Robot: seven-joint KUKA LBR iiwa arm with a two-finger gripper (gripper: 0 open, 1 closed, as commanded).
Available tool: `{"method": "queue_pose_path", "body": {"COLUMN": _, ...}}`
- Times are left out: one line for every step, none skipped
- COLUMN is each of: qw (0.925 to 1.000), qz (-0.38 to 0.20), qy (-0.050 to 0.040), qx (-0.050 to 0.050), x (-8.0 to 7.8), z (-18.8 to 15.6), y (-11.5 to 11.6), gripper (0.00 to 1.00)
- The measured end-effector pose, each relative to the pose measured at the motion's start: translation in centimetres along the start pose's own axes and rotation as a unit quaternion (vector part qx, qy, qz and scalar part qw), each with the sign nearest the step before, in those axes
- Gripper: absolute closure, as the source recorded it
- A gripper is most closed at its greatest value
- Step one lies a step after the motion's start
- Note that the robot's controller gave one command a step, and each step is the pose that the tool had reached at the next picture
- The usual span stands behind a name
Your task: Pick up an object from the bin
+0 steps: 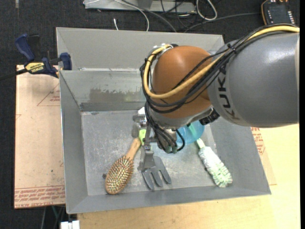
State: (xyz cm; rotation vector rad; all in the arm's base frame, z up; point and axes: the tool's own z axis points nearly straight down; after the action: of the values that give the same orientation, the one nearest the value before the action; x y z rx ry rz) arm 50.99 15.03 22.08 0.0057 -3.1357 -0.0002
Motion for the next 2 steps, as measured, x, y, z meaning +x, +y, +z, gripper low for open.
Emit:
{"method": "queue_pose_path", "body": {"qw": 1.0000, "qz": 0.002, "qy": -0.0030, "qx": 0.000, "x": -0.2, "z": -0.3, "y": -0.1, "gripper": 0.00}}
{"method": "queue_pose_path", "body": {"qw": 0.9910, "qz": -0.134, "qy": -0.0037, "qx": 0.000, "x": 0.7, "z": 8.3, "y": -0.1, "gripper": 0.00}}
